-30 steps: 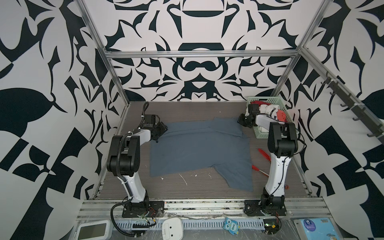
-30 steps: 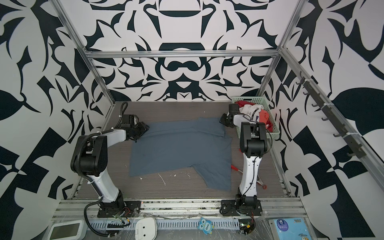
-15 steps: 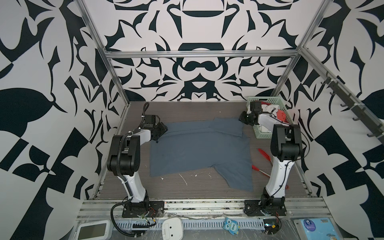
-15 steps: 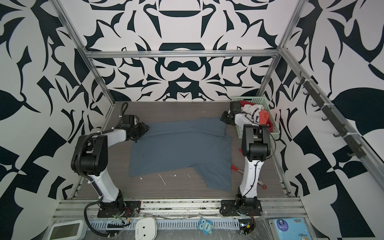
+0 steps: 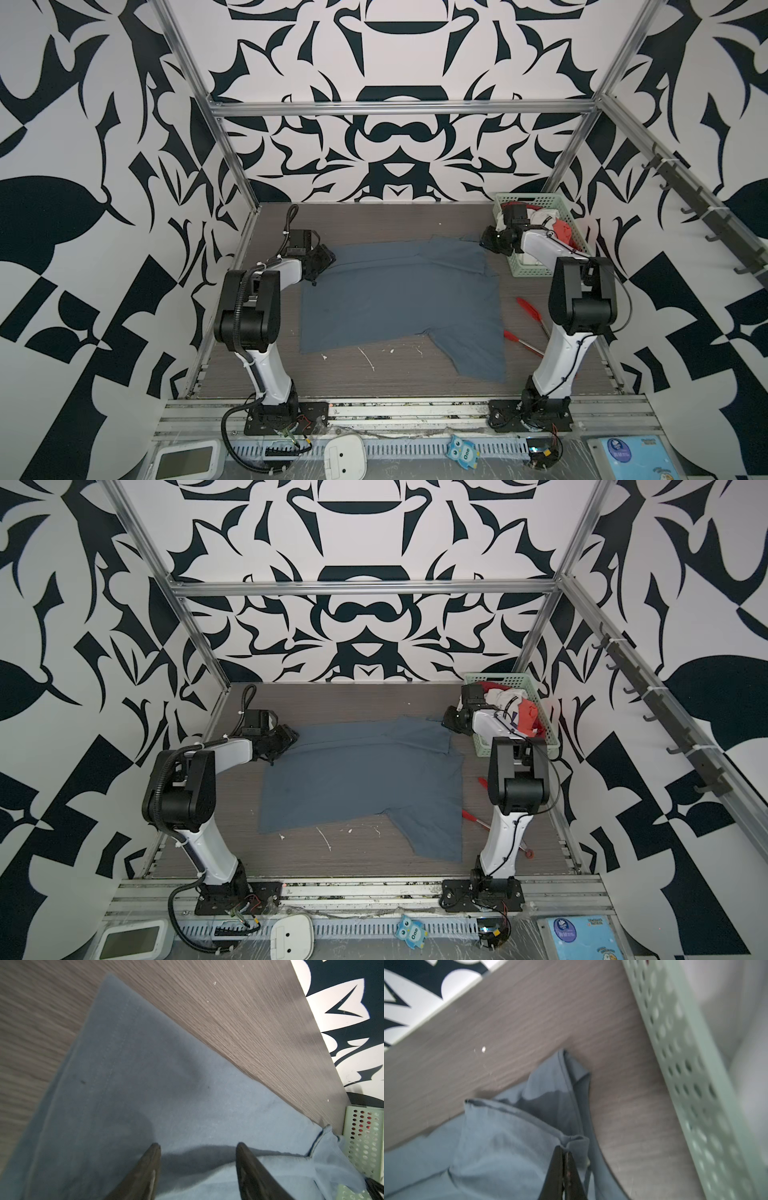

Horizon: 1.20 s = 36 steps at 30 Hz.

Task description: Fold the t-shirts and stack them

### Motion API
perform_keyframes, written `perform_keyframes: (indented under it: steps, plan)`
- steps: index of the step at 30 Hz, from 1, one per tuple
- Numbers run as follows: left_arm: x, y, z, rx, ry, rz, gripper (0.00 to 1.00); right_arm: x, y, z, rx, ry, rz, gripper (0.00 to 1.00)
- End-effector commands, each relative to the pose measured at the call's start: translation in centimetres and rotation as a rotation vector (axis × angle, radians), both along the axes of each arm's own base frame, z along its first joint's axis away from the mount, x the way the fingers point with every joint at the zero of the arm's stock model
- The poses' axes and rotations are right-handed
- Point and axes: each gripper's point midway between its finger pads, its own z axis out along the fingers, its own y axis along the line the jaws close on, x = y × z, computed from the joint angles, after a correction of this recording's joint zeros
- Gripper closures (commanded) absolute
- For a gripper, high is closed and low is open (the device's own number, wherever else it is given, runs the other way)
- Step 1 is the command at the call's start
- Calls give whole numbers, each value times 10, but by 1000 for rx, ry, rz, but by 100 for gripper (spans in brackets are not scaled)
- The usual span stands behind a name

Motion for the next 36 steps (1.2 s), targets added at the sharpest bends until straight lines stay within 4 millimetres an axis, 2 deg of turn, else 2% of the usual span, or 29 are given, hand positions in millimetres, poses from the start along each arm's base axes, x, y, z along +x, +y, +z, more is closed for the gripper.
perform_keyframes:
  steps: [1, 6, 12, 16, 23, 26, 30, 33, 36]
  plan:
    - [1, 1, 1, 3, -2, 1, 39, -21, 23, 28, -25, -38, 80, 100]
    - [1, 0, 1, 0, -5, -4, 39, -54, 31, 26, -76, -19, 102, 100]
    - [1, 0, 3, 0, -10, -9, 38, -83, 22, 27, -116, -20, 82, 100]
    - [0, 2, 2, 18, -7, -14, 39, -97, 20, 20, -123, -11, 86, 100]
    - [-10, 19, -12, 144, 57, -22, 38, -104, 14, 1, -168, 24, 101, 100]
    - [-13, 27, -17, 180, 79, -20, 38, -105, 12, 0, -182, 20, 97, 100]
    - [-14, 29, -14, 187, 78, -20, 38, -110, 7, 3, -208, 16, 93, 100]
    - [-17, 29, -4, 183, 60, -16, 38, -113, 4, 6, -225, 8, 91, 100]
    - [-14, 19, 21, 116, -4, -22, 39, -116, 4, 3, -226, 6, 93, 100]
